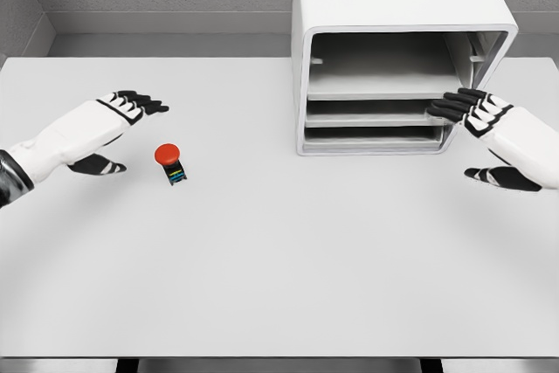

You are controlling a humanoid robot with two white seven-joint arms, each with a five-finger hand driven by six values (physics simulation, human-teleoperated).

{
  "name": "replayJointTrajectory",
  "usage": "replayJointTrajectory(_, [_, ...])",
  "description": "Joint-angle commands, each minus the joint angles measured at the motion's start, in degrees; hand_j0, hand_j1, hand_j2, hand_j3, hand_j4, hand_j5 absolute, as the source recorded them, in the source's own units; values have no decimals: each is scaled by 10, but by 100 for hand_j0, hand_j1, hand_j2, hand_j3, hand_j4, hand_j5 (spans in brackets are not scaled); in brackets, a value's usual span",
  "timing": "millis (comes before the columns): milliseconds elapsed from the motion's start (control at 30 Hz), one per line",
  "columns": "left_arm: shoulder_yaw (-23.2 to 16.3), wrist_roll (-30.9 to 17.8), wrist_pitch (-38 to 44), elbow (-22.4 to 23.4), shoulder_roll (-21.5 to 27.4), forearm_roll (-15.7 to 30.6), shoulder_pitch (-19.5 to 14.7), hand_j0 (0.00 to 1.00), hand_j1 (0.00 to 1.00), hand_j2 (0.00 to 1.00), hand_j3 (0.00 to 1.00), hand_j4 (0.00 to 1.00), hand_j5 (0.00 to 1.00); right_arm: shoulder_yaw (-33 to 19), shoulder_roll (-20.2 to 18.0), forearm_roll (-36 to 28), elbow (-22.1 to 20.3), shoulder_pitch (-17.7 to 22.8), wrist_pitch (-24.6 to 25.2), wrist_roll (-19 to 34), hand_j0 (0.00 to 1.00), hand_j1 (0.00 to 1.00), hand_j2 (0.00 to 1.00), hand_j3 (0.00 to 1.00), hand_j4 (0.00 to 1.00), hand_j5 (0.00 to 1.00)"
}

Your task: Slide open multi-storey tabletop storage cabinets and put open load switch and slide close multi-storey tabletop storage cabinets

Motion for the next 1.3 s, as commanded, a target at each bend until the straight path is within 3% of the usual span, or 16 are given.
replayJointTrajectory(0, [3, -3, 1, -4, -18, 4, 0, 100, 100, 100, 100, 100, 100, 2, 2, -4, -1, 0, 0, 0, 100, 100, 100, 100, 100, 100])
replayJointTrajectory(133, [-3, -3, 1, -7, -17, 33, 5, 100, 100, 100, 100, 100, 100, 9, 12, -4, -2, -9, 0, 0, 95, 95, 95, 95, 95, 95])
replayJointTrajectory(233, [-21, -3, 1, -5, -15, 43, 4, 100, 100, 100, 100, 100, 100, 40, 12, -3, -1, -34, 0, 0, 76, 76, 76, 76, 76, 76])
replayJointTrajectory(333, [-22, -3, 1, -3, -15, 44, 1, 100, 100, 100, 100, 100, 100, 80, 37, 0, -1, -74, 0, 1, 75, 75, 75, 75, 75, 75])
replayJointTrajectory(500, [-57, -3, 1, 6, -10, 43, -1, 100, 100, 100, 100, 100, 100, 103, 57, -4, -1, -91, 0, 22, 65, 65, 65, 65, 65, 65])
replayJointTrajectory(600, [-69, -3, 1, 21, -8, 42, -4, 100, 100, 100, 100, 100, 100, 136, 71, -6, 0, -119, 0, 32, 67, 67, 67, 67, 67, 67])
replayJointTrajectory(800, [-72, -3, 1, 46, -8, 39, -11, 99, 99, 99, 99, 99, 99, 146, 109, -3, 5, -140, 0, 58, 67, 67, 67, 67, 67, 67])
replayJointTrajectory(1033, [-72, -3, 1, 59, -8, 30, -18, 91, 91, 91, 91, 91, 91, 149, 114, -4, 54, -168, 0, 58, 70, 70, 70, 70, 70, 70])
replayJointTrajectory(1167, [-73, -3, 1, 61, -8, 29, -18, 78, 78, 78, 78, 78, 78, 180, 130, -4, 99, -201, 0, 58, 70, 70, 70, 70, 70, 70])
replayJointTrajectory(1267, [-80, -3, 1, 62, -8, 29, -21, 77, 77, 77, 77, 77, 77, 187, 130, -7, 110, -211, 0, 58, 70, 70, 70, 70, 70, 70])
